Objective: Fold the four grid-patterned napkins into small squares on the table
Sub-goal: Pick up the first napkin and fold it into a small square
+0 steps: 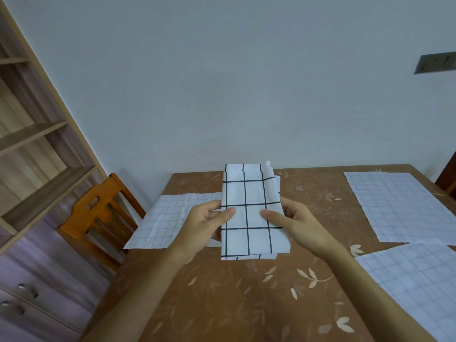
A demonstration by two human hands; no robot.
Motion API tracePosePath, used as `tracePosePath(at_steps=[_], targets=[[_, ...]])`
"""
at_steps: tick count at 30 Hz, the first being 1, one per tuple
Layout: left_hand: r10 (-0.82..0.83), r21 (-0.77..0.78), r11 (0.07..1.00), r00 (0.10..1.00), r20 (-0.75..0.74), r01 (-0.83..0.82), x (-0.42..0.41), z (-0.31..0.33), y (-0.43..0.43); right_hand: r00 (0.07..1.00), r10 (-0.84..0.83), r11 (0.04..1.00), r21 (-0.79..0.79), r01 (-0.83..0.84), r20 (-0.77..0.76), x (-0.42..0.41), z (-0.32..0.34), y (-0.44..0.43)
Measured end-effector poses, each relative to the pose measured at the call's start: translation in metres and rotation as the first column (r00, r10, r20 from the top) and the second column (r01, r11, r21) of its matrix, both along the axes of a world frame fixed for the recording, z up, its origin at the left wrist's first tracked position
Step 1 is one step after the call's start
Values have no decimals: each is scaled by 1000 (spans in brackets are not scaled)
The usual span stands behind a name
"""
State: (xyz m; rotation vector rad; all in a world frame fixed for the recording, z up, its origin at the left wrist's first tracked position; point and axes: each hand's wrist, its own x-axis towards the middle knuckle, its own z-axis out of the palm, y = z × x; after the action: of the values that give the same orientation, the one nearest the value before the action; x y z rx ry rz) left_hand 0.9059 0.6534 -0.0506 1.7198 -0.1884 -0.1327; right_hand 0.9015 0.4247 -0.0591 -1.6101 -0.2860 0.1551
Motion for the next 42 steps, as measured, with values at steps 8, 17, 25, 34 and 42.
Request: tracePosePath(at_steps=[8, 17, 25, 34, 42], targets=[[-33, -113, 993, 996, -87, 23, 6, -1, 8, 997, 36, 979, 205, -22, -63, 0, -8, -4], [-64, -105, 993, 995, -72, 56, 5, -3, 12, 988, 13, 952, 303, 36, -156, 3, -8, 2], [-15, 87, 996, 994, 107, 6, 5, -13, 15, 996, -62, 982, 173, 74, -70, -3, -13, 9], [-47, 105, 994, 997, 63, 40, 4, -5, 24, 989, -31, 995, 86, 44, -146, 4, -18, 9], [-208, 32, 977, 975, -75, 211, 2, -3, 25, 993, -122, 991, -60, 122, 6, 9, -26, 14]])
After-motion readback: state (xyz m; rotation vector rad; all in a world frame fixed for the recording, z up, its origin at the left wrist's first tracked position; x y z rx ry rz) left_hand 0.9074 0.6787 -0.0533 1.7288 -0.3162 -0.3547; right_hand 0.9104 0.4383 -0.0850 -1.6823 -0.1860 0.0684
